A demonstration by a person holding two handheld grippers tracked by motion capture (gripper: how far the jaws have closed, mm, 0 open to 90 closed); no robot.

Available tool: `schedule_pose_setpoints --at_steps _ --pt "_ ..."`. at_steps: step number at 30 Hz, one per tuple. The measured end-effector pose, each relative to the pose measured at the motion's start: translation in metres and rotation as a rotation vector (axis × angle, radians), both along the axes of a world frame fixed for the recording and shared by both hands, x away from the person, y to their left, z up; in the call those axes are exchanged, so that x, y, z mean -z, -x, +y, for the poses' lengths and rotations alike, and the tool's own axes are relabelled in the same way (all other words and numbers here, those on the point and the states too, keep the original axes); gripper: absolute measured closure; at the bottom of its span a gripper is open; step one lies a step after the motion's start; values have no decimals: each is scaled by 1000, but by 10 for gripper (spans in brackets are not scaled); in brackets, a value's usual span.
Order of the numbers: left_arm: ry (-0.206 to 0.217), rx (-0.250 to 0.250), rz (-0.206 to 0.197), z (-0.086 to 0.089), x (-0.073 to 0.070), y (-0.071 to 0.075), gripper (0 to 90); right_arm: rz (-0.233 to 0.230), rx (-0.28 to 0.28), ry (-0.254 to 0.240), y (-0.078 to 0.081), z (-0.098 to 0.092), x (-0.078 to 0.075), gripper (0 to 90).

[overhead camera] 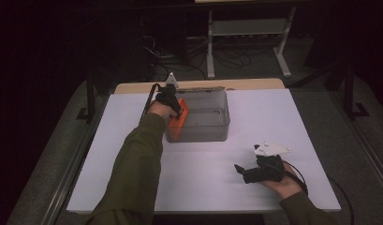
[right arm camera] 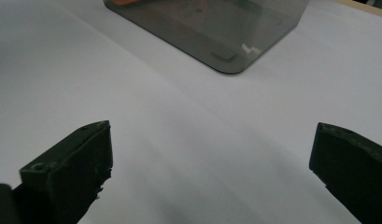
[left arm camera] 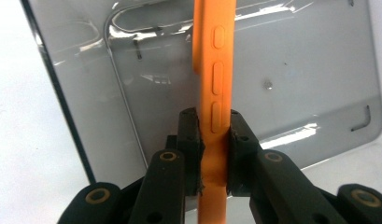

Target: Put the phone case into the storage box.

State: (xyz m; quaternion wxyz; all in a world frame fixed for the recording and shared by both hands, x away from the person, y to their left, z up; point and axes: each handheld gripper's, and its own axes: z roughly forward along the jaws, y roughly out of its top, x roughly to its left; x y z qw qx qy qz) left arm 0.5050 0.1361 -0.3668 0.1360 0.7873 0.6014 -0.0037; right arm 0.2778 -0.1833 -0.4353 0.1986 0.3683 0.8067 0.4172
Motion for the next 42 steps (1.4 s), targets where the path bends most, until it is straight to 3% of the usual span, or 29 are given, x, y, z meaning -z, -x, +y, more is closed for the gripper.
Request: schedule_pose_setpoints --at_steps 11,23,34,42 --pt "-18 4 -15 1 -5 0 752 3 1 1 0 0 0 0" --pt "-19 4 -57 8 -22 -2 758 1 -1 2 0 1 0 0" --pt "-2 0 -90 16 -34 -2 764 3 -3 6 0 1 0 0" --pt "39 56 -131 16 -46 0 740 4 -2 9 0 1 1 0"
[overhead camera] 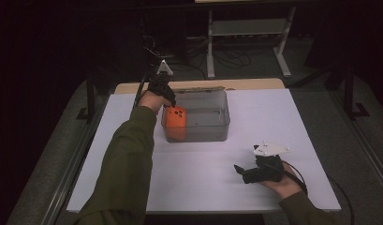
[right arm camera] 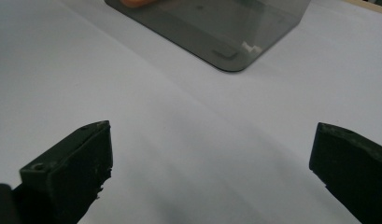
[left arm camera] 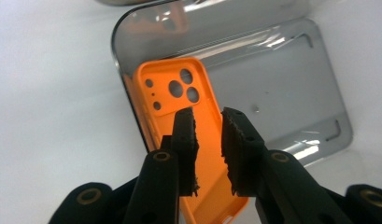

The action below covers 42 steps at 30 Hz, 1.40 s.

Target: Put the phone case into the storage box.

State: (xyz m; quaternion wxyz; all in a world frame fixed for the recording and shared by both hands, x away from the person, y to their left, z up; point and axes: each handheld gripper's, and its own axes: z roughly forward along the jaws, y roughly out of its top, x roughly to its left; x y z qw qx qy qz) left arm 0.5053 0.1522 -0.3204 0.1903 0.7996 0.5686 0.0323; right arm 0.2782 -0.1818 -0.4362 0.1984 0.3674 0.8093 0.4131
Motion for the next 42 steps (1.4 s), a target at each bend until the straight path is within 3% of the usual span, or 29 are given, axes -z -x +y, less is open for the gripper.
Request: schedule_pose_setpoints --at_steps 12,23,35,42 --pt "65 136 -85 7 -12 7 585 2 2 1 0 0 0 0" --pt "134 314 -217 11 -20 20 363 5 4 2 0 0 0 0" --pt "180 439 -310 19 -17 42 202 8 6 5 0 0 1 0" --pt "213 476 -365 26 -16 57 114 8 3 13 0 1 2 0"
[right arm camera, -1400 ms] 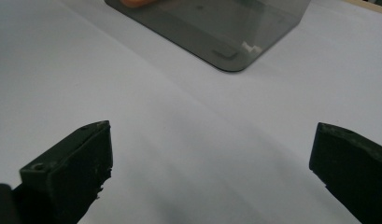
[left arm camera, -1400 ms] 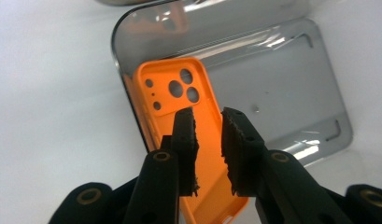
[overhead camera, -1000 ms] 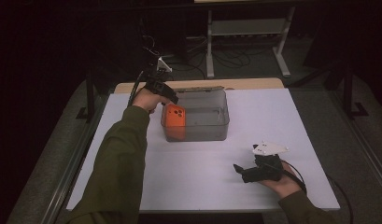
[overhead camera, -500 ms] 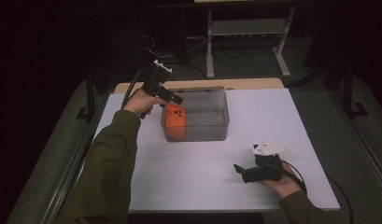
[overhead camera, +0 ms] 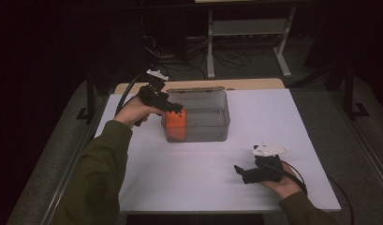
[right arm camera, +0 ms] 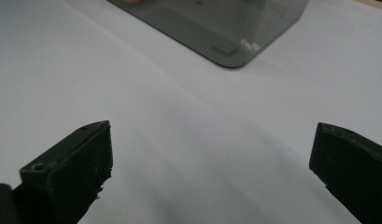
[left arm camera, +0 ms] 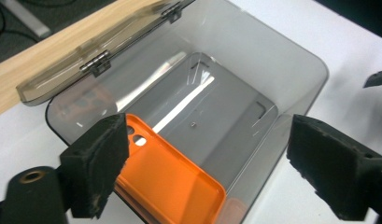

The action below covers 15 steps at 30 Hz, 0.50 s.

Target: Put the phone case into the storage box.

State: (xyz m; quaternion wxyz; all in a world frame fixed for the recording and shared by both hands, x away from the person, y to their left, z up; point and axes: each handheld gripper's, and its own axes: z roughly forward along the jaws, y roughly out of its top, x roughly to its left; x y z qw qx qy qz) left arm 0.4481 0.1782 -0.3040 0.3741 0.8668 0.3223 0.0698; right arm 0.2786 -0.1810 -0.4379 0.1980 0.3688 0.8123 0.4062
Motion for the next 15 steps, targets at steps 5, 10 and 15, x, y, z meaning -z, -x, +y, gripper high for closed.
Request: schedule_pose_setpoints --at_steps 5,10,15 --pt "14 19 -13 5 4 9 0 1 3 1 0 0 0 0" --pt "21 21 -31 10 8 17 0 0 2 0 0 0 0 0" --pt "33 21 -58 16 10 27 0 0 4 3 0 0 0 0"
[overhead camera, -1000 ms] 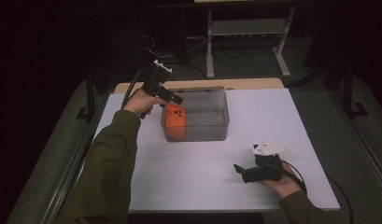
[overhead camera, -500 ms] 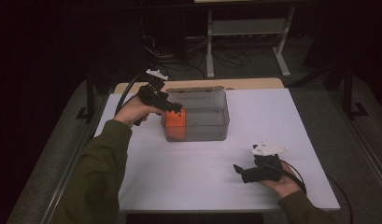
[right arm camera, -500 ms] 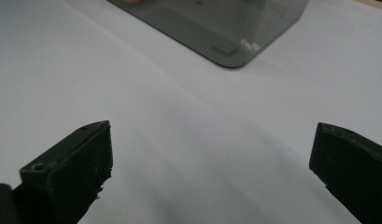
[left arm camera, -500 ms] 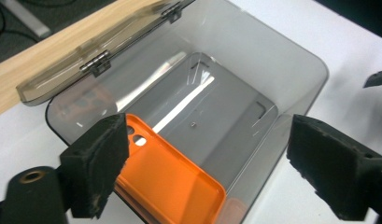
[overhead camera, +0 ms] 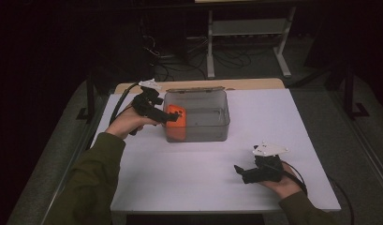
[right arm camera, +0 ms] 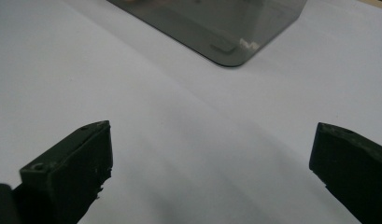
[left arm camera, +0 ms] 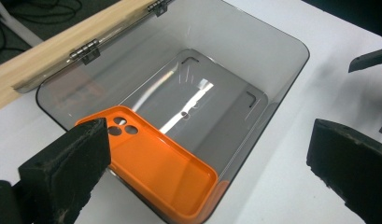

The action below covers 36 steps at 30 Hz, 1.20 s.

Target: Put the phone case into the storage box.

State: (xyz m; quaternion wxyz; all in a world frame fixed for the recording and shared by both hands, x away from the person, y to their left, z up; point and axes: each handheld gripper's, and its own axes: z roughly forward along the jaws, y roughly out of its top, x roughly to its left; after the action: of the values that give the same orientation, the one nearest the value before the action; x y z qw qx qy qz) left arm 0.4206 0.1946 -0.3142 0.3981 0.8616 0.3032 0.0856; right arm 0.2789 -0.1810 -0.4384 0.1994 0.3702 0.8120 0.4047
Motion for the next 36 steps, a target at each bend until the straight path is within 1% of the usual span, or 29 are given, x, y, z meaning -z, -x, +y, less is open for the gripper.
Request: schedule_pose_setpoints --at_steps 4,11,21,25,29,32,36 --pt "0 -8 -24 7 3 8 0 2 3 0 0 0 0 0" --pt "3 -14 -51 22 10 22 0 -1 0 1 0 0 0 0" --pt "22 -26 -72 41 21 41 0 -4 -1 4 0 1 0 0" --pt "17 -29 -83 46 26 49 0 -3 1 5 0 0 0 0" --pt "11 -39 -86 51 33 56 0 -6 -2 5 1 0 -1 0" --pt "16 -40 -92 55 40 62 0 -4 -1 3 1 0 -1 0" --pt "13 -42 -103 58 47 70 0 -3 1 4 0 0 -1 0"
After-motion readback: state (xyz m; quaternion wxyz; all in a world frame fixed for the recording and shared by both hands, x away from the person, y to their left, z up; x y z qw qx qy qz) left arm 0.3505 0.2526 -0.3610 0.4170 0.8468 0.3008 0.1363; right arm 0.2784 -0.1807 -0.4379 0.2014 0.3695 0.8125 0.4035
